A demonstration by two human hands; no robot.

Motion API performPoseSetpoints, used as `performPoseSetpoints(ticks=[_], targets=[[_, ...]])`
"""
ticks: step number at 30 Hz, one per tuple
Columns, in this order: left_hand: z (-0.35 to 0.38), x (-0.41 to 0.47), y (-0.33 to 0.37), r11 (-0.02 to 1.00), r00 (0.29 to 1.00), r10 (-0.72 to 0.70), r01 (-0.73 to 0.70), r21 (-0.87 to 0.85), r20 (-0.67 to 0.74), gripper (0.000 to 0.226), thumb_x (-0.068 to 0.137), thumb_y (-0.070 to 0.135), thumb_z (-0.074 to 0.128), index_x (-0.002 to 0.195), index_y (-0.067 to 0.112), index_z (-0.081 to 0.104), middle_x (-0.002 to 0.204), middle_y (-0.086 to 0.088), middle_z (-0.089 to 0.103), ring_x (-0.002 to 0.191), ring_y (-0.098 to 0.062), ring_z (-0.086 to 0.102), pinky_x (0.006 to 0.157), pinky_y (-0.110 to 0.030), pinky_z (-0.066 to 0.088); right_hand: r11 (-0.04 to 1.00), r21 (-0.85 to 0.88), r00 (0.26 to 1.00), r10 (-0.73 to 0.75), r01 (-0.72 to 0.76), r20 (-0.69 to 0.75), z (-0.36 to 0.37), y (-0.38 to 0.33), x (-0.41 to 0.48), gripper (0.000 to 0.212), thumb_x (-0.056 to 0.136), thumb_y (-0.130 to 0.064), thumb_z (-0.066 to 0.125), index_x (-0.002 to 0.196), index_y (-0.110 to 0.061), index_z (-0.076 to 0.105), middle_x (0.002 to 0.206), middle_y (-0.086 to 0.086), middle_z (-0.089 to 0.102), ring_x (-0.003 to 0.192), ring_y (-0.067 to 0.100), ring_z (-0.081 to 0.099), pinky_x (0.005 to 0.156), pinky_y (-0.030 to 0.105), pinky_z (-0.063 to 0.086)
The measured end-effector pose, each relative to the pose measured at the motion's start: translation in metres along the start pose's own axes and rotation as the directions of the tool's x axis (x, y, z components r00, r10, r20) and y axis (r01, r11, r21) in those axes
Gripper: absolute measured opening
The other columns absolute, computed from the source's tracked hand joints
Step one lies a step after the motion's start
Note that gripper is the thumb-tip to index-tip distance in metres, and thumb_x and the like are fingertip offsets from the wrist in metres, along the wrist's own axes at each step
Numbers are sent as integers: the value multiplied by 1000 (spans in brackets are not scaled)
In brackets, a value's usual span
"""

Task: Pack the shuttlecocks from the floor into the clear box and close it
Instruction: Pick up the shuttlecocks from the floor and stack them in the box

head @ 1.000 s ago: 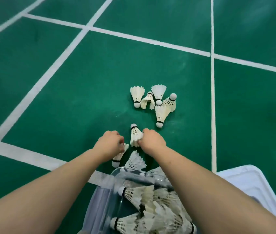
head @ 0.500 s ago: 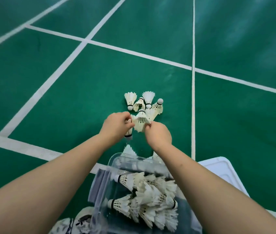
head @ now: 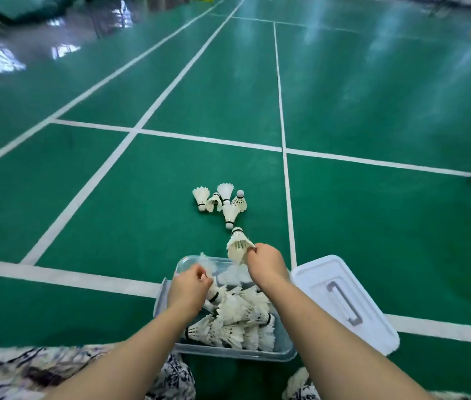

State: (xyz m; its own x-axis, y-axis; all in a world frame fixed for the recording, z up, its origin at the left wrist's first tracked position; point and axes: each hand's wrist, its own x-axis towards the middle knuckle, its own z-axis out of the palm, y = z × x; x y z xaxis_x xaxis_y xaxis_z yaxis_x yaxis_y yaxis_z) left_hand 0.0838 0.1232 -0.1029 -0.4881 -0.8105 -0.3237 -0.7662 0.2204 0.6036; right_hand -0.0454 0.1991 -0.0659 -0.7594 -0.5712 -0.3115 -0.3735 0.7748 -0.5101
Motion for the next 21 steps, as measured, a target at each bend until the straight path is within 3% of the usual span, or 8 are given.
performPoseSetpoints(ticks=[3, 7, 10, 12, 14, 18, 21], targets=[[19, -5, -18, 995, 1000, -10, 8, 103, 20, 12, 89, 20, 50, 79, 17, 46, 79, -4, 57, 76, -22, 51, 65, -29, 38, 1000, 25, 1000, 11, -11, 7, 2, 11, -7, 30, 94, -18, 34, 95, -7, 62, 101, 13, 66, 83, 29, 54, 66, 28, 36], [39, 8, -33, 996, 996, -87, 87, 25, -14, 12, 92, 19, 47, 81, 14, 49, 81, -7, 62, 74, -21, 57, 67, -33, 47, 995, 86, 999, 44, -44, 6, 4, 24, -8, 28, 93, -17, 34, 91, -8, 61, 95, 12, 66, 79, 27, 53, 65, 29, 38], [52, 15, -31, 978, 984, -175, 171, -122, -20, 12, 92, 22, 49, 83, 16, 49, 74, -4, 58, 66, -19, 53, 55, -29, 42, 989, 128, 998, 69, -70, 10, 7, 35, -4, 25, 93, -17, 35, 80, -13, 55, 86, 10, 62, 76, 26, 52, 63, 28, 36], [59, 18, -28, 934, 970, -243, 242, -263, 28, 9, 91, 22, 52, 83, 18, 49, 75, -4, 58, 71, -23, 56, 58, -32, 48, 986, 152, 998, 66, -67, 8, 9, 41, -3, 23, 92, -17, 36, 78, -13, 53, 80, 7, 57, 75, 25, 51, 61, 28, 34], [69, 20, -29, 868, 945, -307, 325, -376, 109, 10, 90, 21, 55, 81, 18, 51, 80, -6, 60, 76, -26, 60, 72, -40, 57, 985, 167, 999, 45, -48, 19, 12, 46, -2, 22, 91, -15, 37, 75, -13, 53, 73, 3, 53, 71, 23, 49, 55, 28, 31], [85, 22, -39, 773, 908, -340, 419, -477, 246, 9, 88, 15, 57, 80, 11, 53, 77, -8, 58, 74, -25, 55, 80, -43, 52, 977, 209, 998, 31, -42, 54, 24, 52, 1, 25, 89, -15, 39, 69, -19, 52, 71, 4, 57, 67, 23, 51, 55, 28, 34], [88, 24, -41, 749, 889, -334, 452, -484, 314, 6, 89, 15, 57, 89, 9, 55, 78, -7, 60, 77, -26, 57, 82, -42, 52, 977, 210, 996, 24, -42, 89, 31, 53, 3, 23, 89, -17, 39, 77, -16, 59, 77, 6, 61, 70, 24, 55, 61, 30, 39]])
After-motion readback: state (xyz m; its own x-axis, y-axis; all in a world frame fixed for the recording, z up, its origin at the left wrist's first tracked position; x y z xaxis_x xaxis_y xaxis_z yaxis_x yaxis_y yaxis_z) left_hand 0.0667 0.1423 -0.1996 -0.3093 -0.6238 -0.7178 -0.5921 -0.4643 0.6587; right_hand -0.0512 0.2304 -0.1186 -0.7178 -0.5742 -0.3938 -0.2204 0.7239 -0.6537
